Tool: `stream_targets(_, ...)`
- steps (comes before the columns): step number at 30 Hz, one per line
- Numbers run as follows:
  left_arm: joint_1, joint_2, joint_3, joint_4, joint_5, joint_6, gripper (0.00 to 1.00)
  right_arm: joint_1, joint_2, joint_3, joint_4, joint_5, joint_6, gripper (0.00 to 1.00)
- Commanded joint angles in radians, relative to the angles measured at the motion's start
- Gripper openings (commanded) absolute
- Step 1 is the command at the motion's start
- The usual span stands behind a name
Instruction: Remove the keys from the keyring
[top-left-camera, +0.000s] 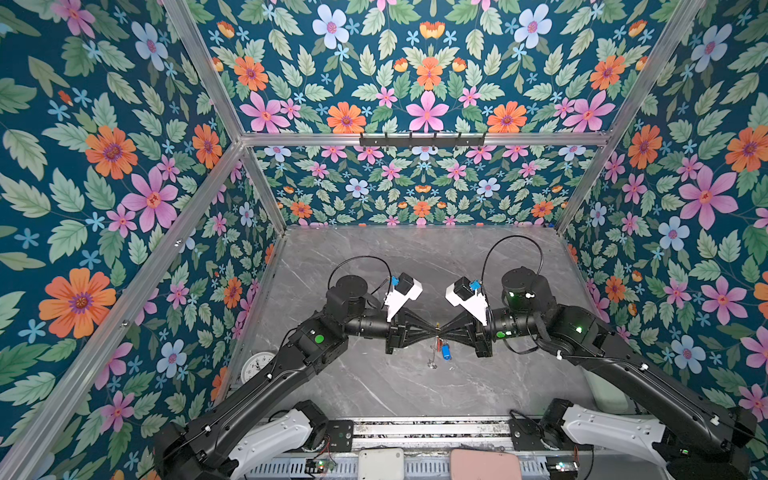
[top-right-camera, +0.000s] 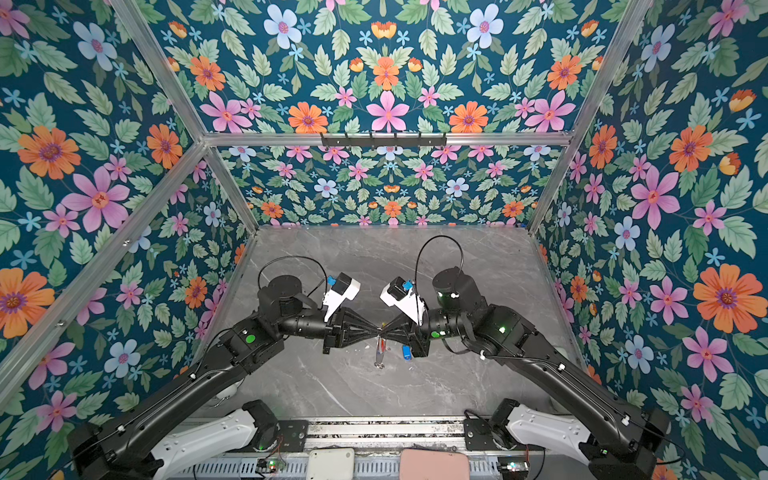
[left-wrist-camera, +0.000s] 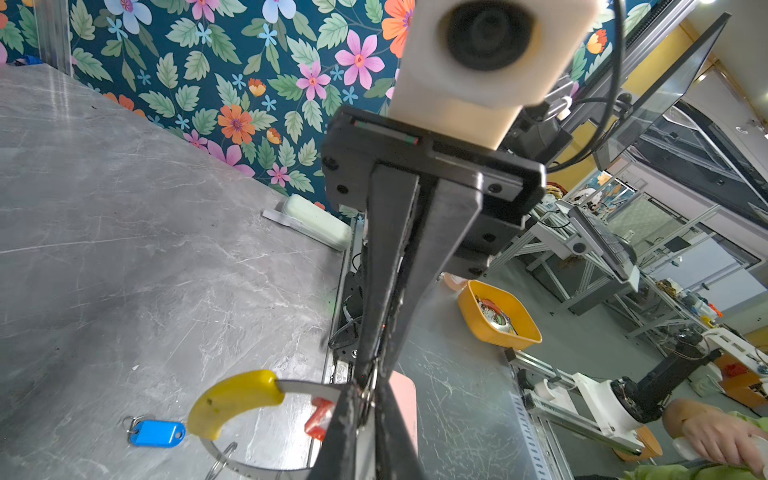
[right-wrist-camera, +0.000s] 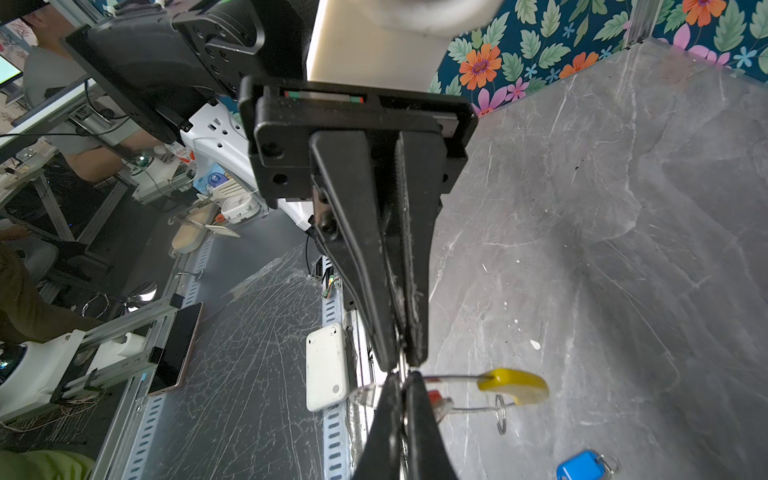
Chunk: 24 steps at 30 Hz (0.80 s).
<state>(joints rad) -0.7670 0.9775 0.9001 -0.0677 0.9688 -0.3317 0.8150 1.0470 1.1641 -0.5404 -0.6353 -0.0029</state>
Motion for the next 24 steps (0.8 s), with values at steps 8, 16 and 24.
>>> stream_targets(8, 0.0, 0.004, 0.005, 0.025, 0.021, 0.031, 0.0, 0.001, 0.01, 0.003, 0.01, 0.02, -0.006, 0.0)
stream_targets(16, -0.002, 0.0, -0.022, 0.092, 0.014, 0.019, 0.0, 0.001, 0.002, 0.0, 0.051, 0.043, 0.018, 0.04)
stream_targets(24, -0.001, -0.067, -0.093, 0.23, -0.056, -0.028, 0.0, 0.001, -0.102, -0.102, 0.232, 0.08, 0.059, 0.44)
